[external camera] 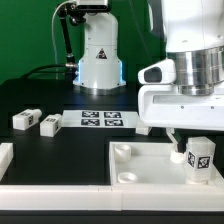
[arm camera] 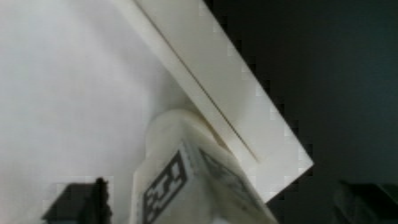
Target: Assemble square table
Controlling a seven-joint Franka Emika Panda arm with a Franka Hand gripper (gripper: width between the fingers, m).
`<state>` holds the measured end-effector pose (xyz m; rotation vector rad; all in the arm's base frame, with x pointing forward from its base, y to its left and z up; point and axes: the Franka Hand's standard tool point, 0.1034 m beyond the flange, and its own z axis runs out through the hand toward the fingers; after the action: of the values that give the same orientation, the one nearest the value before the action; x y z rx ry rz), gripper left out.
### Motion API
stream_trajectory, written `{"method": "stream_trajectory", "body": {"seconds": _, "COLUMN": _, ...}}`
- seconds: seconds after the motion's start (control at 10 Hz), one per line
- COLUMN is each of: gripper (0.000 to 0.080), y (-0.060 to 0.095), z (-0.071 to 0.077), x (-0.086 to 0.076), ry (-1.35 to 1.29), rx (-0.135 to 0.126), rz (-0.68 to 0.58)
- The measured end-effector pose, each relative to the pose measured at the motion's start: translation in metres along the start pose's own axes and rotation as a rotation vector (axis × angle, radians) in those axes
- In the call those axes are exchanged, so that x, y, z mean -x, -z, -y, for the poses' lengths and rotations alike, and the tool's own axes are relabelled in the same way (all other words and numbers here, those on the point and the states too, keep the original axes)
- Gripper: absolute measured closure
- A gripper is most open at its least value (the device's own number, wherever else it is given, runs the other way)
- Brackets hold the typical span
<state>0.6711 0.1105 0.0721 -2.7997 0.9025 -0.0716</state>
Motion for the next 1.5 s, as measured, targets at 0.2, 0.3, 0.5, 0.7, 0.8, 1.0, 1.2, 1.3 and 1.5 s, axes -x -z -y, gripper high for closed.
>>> {"method": "stream_trajectory", "body": {"seconds": 0.2, "gripper": 0.0151, "y": -0.001, "z": -0.001, "x": -0.001, "ry": 0.123, "rx": 0.002, "rz": 0.000}}
{"method": "stream_trajectory", "body": {"seconds": 0.3, "gripper": 0.0151, "y": 0.000, "z": -0.003, "x": -0.002, "ry": 0.275, "rx": 0.014, "rz": -0.001}}
{"method": "stream_trajectory", "body": {"seconds": 0.5, "gripper": 0.0150, "y": 0.002, "z": 0.000, "x": -0.012, "ry": 0.629, "rx": 0.049, "rz": -0.008}}
{"method": "stream_trajectory", "body": {"seconds": 0.7, "gripper": 0.0150, "y": 0.001, "z": 0.000, "x": -0.012, "ry": 0.566, "rx": 0.048, "rz": -0.012}}
{"method": "stream_trajectory", "body": {"seconds": 0.8, "gripper": 0.0260, "y": 0.001, "z": 0.000, "x": -0.012, "ry": 0.559, "rx": 0.048, "rz": -0.012}}
{"method": "stream_trajectory", "body": {"seconds": 1.0, "gripper": 0.0395, "y": 0.000, "z": -0.001, "x": -0.012, "ry": 0.409, "rx": 0.047, "rz": -0.014}}
{"method": "stream_trajectory", "body": {"seconds": 1.2, "gripper": 0.0505, "y": 0.000, "z": -0.005, "x": -0.017, "ry": 0.220, "rx": 0.033, "rz": -0.035}}
{"method": "stream_trajectory", "body": {"seconds": 1.3, "gripper": 0.0505, "y": 0.001, "z": -0.007, "x": -0.018, "ry": 0.107, "rx": 0.023, "rz": -0.040}}
{"method": "stream_trajectory", "body": {"seconds": 1.5, "gripper": 0.0506, "y": 0.001, "z": -0.009, "x": -0.012, "ry": -0.344, "rx": -0.006, "rz": -0.034}}
